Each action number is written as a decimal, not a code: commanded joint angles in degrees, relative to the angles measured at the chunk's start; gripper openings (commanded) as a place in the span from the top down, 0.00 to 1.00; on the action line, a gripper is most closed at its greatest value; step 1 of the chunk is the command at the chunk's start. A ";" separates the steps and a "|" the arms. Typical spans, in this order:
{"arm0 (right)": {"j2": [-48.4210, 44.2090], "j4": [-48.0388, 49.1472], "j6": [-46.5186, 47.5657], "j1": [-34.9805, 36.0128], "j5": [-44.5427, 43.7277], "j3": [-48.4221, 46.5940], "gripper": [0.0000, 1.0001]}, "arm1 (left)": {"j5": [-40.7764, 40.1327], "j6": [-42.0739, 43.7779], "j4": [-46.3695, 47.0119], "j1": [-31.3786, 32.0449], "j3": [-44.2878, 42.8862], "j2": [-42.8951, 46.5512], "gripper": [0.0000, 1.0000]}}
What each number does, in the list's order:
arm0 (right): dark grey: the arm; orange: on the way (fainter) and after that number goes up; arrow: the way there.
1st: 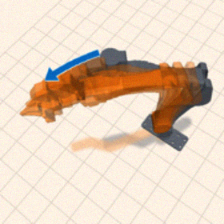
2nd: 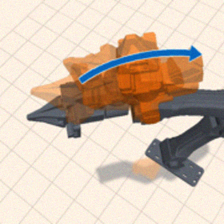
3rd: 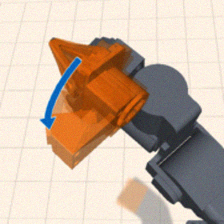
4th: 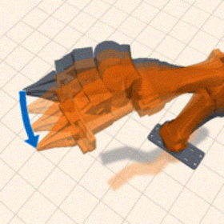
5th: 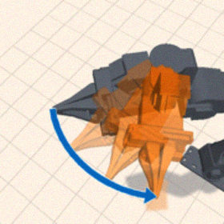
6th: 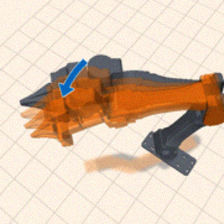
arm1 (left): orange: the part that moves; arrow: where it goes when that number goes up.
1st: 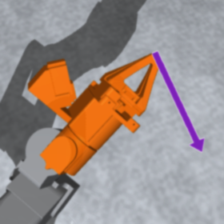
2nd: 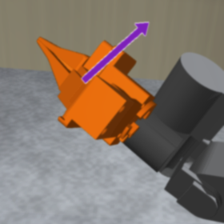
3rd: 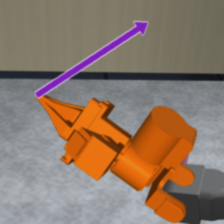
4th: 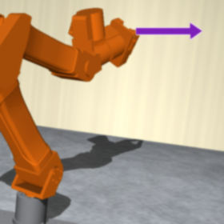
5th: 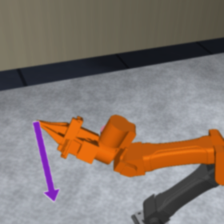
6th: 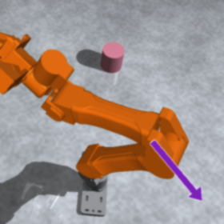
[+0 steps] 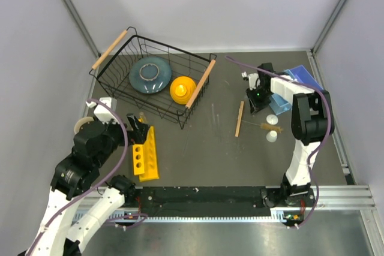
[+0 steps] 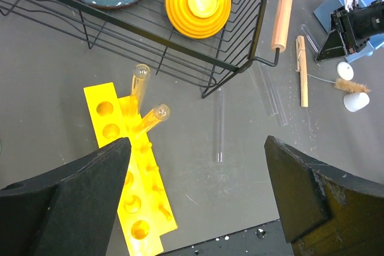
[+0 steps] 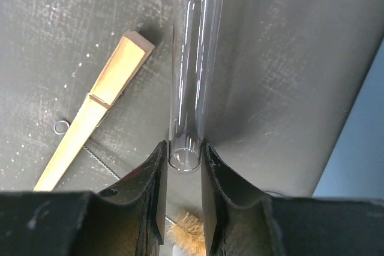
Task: Organize the chemistry lab equipment
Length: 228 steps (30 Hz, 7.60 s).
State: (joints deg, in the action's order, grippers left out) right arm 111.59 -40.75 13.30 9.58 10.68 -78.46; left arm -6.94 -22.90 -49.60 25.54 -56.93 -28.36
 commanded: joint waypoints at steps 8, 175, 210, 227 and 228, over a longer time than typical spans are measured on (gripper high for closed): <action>-16.12 6.74 1.20 -1.85 8.54 6.90 0.90 | 10.88 -5.75 6.01 -0.23 -1.87 -4.76 0.01; -31.52 -9.43 15.09 32.51 46.28 7.00 0.85 | 26.71 -35.99 38.79 14.80 16.23 -16.64 0.21; -30.03 -9.70 15.79 33.92 43.73 7.44 0.77 | 26.12 -35.65 36.63 16.30 18.96 -12.34 0.94; -34.16 -10.40 17.64 30.50 32.48 9.37 0.01 | -9.75 -12.62 -7.69 9.71 2.27 -14.61 0.96; -34.33 -10.40 17.64 29.97 32.74 9.46 0.01 | -10.72 -11.83 -8.22 9.44 2.00 -15.40 0.96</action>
State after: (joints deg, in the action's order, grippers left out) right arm 80.29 -51.05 29.61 41.85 44.36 -69.04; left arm -7.79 -40.36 -49.91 36.10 -51.81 -41.56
